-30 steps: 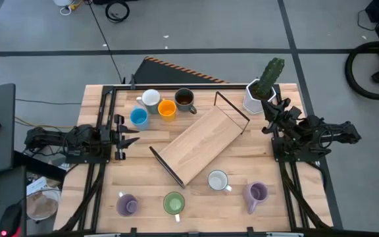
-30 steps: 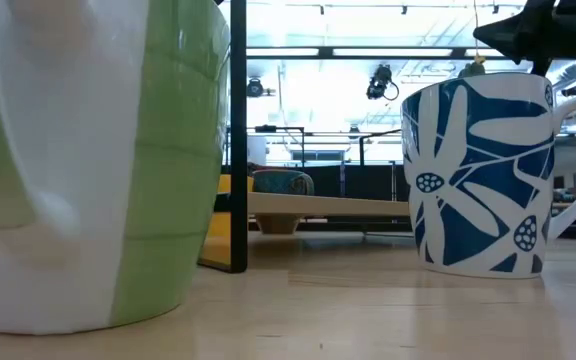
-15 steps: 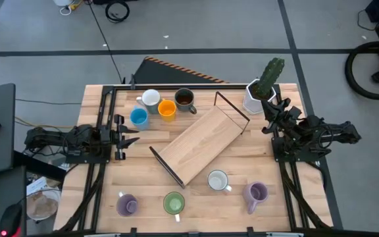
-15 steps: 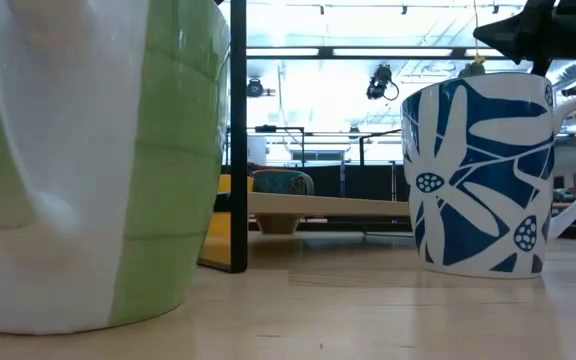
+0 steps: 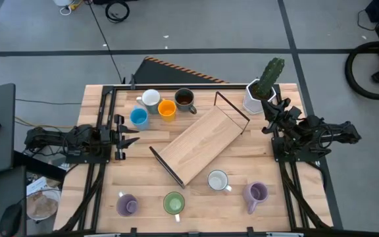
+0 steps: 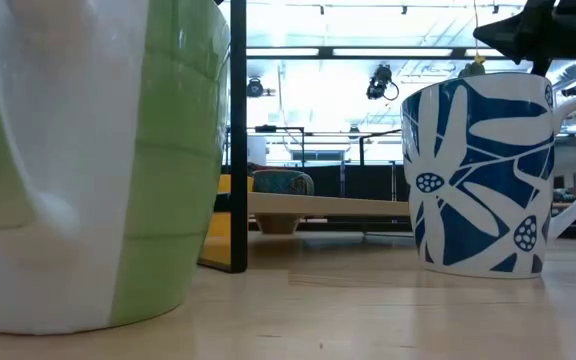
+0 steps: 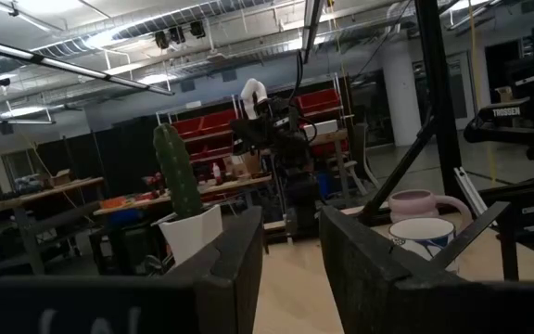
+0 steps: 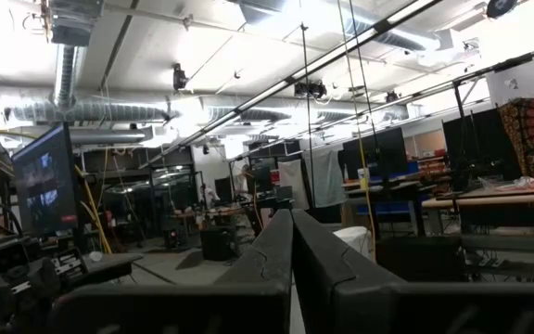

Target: Place coffee mugs

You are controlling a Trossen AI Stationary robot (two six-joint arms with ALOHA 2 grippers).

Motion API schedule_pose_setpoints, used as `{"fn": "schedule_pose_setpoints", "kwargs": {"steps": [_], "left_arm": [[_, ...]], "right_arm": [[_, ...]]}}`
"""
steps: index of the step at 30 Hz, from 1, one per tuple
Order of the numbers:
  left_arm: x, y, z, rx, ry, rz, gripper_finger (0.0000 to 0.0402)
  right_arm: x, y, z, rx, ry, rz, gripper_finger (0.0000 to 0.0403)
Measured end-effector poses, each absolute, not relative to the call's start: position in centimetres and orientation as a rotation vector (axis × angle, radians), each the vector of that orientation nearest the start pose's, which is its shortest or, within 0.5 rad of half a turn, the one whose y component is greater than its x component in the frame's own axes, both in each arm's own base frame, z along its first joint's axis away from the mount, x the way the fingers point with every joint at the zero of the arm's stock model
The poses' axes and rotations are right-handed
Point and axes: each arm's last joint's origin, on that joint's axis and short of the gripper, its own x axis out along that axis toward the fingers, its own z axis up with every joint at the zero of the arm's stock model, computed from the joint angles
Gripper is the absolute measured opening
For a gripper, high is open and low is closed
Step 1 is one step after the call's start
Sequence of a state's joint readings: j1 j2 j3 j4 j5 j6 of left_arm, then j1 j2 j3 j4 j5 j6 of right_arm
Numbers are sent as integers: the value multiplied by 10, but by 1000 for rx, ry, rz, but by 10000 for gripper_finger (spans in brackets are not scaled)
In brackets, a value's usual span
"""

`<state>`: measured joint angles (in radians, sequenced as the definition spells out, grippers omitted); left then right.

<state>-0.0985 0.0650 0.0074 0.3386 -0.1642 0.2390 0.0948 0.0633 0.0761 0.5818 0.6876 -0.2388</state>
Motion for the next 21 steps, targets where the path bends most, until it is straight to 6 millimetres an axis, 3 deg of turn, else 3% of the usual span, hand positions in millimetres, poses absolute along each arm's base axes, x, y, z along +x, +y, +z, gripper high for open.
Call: {"fn": "schedule_pose_setpoints", "kwargs": {"steps": [7,12,21], "left_arm": [[97,-5,195,201,-291,101,117],[94,-5,202,-7,-368,72,117],[89,-4,212,-157,-491,41,117]], "right_arm": [[77,-11,234,4,-484,-636,10],[77,-11,234,4,-484,-636,10],[77,-11,234,63,-504,-621,10]]}}
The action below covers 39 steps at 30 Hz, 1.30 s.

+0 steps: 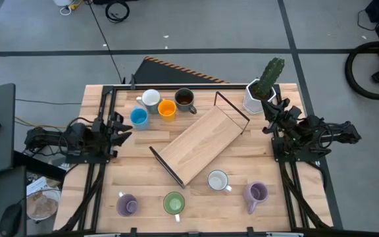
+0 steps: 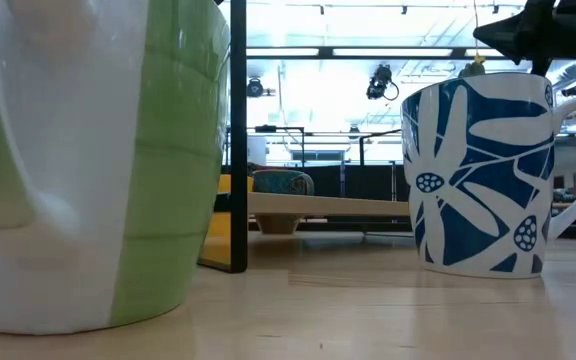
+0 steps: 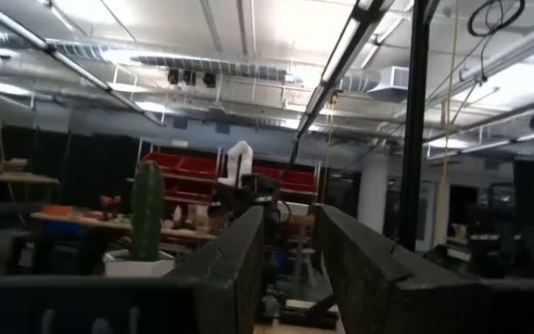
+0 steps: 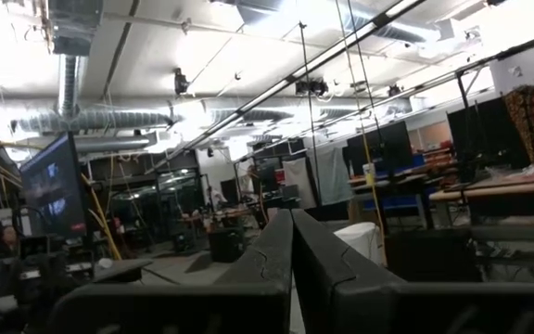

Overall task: Place coffee mugs
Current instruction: Put the white patterned mug on the shelf

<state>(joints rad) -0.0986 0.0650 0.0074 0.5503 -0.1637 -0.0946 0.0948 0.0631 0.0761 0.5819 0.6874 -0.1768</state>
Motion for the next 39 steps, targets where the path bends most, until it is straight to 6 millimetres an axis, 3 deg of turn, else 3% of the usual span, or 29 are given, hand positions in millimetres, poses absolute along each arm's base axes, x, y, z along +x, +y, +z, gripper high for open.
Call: {"fn": "schedule_pose_setpoints", "kwargs": {"steps": [11,20,29,34,39], "left_arm": [[89,-4,212,-176,-493,36,117],[88,-2,218,-169,-492,90,117],[85,-1,235,-204,-446,113,117],[85,0,235,-253,-433,170,117],[87,1,233,-297,-405,186,117]], "right_arm": [[78,-9,235,203,-565,-502,10],[81,-4,236,5,-542,-340,10],[80,-7,235,-16,-509,-469,10],[82,-5,234,-116,-476,-439,10],[85,-5,247,-80,-373,-416,10]]}}
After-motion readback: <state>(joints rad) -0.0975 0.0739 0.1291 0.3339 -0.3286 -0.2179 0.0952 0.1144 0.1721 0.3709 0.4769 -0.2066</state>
